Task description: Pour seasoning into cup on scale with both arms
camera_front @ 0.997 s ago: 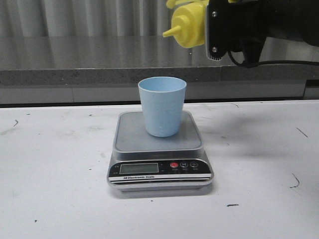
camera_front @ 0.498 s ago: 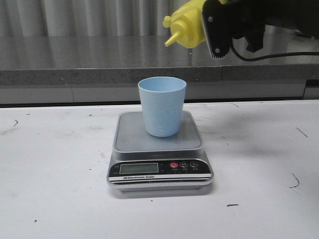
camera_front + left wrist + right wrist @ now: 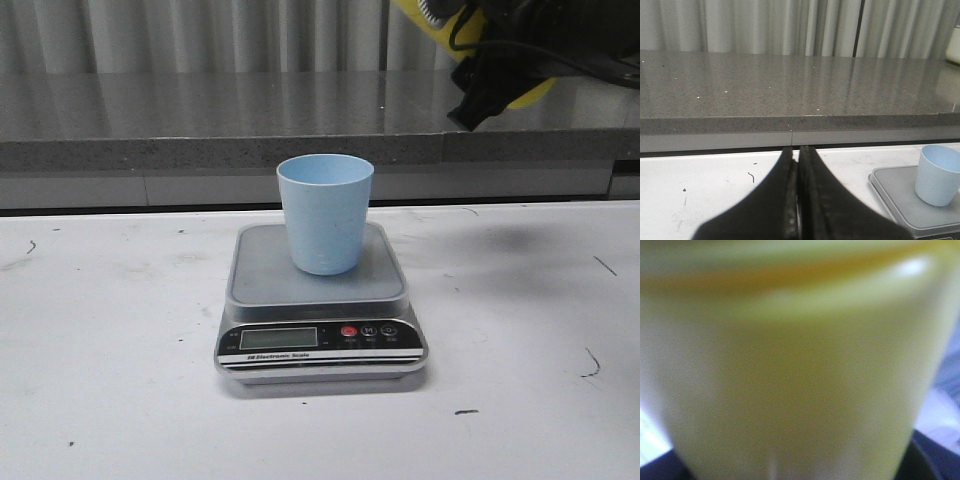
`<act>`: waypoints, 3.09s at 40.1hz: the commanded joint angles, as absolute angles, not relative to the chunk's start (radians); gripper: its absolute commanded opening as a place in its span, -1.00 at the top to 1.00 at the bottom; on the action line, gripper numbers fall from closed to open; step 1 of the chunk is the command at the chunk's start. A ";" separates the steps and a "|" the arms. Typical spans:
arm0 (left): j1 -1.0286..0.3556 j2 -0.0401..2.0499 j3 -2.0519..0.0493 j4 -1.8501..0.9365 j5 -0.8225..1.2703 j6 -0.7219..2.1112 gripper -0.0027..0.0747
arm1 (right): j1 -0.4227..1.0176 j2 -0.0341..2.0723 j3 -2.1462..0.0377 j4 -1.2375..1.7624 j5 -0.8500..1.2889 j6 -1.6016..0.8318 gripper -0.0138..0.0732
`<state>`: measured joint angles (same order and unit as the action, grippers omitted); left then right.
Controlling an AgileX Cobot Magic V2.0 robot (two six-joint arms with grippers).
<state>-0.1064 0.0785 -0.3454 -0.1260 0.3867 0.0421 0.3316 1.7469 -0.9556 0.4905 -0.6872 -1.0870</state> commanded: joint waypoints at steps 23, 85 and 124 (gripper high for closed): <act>-0.106 0.092 -0.370 -0.139 0.311 0.036 0.98 | 0.333 1.688 -0.993 0.647 -0.594 -0.393 0.54; -0.106 0.092 -0.370 -0.139 0.311 0.036 0.98 | 0.454 1.816 -0.599 0.496 -1.021 -0.163 -0.72; -0.106 0.092 -0.370 -0.139 0.311 0.036 0.98 | 0.542 1.795 -0.201 0.469 -1.286 -0.163 -0.70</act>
<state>-0.1064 0.0785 -0.3445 -0.1260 0.3867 0.0421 0.5421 1.8342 -0.2234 0.4798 -1.1582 -0.1641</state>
